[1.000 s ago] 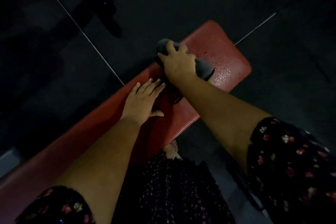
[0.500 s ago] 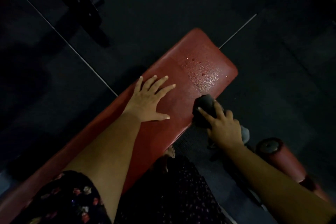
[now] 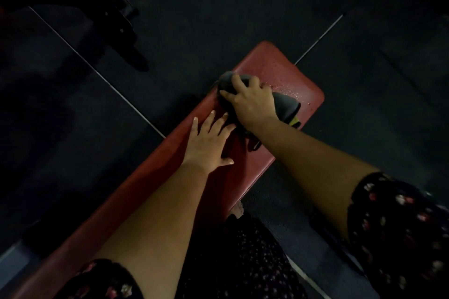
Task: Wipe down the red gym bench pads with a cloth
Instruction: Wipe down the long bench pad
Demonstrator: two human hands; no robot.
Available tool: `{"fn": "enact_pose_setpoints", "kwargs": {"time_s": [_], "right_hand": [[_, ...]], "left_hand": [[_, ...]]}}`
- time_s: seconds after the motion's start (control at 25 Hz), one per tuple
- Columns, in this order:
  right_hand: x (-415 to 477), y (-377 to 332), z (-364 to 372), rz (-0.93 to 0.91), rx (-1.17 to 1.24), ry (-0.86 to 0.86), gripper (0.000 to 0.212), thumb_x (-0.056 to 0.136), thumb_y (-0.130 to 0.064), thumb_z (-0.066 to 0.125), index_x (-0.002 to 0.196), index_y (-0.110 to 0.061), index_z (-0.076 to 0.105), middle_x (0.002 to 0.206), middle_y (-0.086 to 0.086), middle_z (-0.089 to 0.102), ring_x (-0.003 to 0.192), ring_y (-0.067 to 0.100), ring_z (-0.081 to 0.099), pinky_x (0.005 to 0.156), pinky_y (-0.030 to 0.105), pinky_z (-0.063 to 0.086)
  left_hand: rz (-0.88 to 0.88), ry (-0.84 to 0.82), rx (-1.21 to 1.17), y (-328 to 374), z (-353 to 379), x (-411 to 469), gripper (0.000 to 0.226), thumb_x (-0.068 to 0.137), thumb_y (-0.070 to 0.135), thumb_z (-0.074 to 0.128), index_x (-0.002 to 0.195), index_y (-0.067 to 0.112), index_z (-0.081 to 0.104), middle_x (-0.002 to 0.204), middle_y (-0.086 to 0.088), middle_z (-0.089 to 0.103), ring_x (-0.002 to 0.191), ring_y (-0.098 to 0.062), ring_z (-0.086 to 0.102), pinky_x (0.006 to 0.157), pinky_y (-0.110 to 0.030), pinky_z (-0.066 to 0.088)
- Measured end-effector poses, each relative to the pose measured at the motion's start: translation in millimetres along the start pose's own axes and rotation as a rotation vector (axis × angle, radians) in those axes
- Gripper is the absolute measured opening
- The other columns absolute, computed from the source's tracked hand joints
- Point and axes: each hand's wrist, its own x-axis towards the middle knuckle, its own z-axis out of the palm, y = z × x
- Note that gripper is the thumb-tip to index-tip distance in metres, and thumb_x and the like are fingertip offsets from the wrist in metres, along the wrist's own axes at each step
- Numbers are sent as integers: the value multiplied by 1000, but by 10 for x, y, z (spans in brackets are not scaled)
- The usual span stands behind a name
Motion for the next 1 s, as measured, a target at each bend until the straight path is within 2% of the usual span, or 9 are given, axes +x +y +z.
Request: {"fn": "enact_pose_setpoints", "kwargs": {"time_s": [0.16, 0.32, 0.52, 0.64, 0.84, 1.0], "right_hand": [[224, 38, -11, 127, 147, -48, 55, 96, -31, 46, 146, -44, 29, 152, 3, 19, 117, 37, 39, 78, 46, 49], [-216, 319, 217, 277, 384, -67, 61, 92, -28, 50, 146, -46, 28, 152, 1, 18, 114, 36, 41, 76, 46, 53], [-1224, 553, 697, 296, 336, -147, 76, 87, -29, 56, 149, -49, 15, 156, 3, 8, 118, 35, 38, 79, 45, 53], [-1562, 774, 876, 302, 281, -225, 77, 89, -33, 54, 149, -51, 8, 158, 4, 7, 120, 33, 36, 83, 43, 50], [-1279, 847, 754, 289, 254, -122, 71, 85, -33, 63, 147, -44, 30, 153, 7, 25, 118, 38, 40, 78, 48, 52], [-717, 692, 405, 213, 206, -83, 58, 92, -34, 52, 147, -40, 34, 149, 5, 26, 124, 37, 34, 82, 48, 50]], "left_hand": [[56, 23, 9, -101, -1, -29, 96, 82, 67, 57, 154, 35, 1, 163, 3, -6, 150, -23, -12, 120, -55, 0], [85, 152, -16, -409, -50, -72, 89, 84, 67, 51, 155, 34, 8, 164, 4, 1, 150, -19, -8, 121, -49, -1], [187, 137, 19, -191, -221, 229, 96, 82, 70, 50, 155, 33, -1, 163, 2, -7, 150, -20, -9, 122, -45, -4], [201, 128, 15, 3, -207, 369, 96, 83, 63, 53, 154, 35, -5, 163, 2, -8, 150, -20, -8, 122, -45, -3], [130, 103, 32, 78, -95, 428, 89, 87, 56, 50, 155, 28, -1, 164, 2, -4, 150, -19, -7, 122, -47, -2], [117, 188, -34, 76, -56, 356, 82, 85, 53, 55, 153, 25, 18, 163, 1, 4, 150, -20, 4, 122, -45, 4]]}}
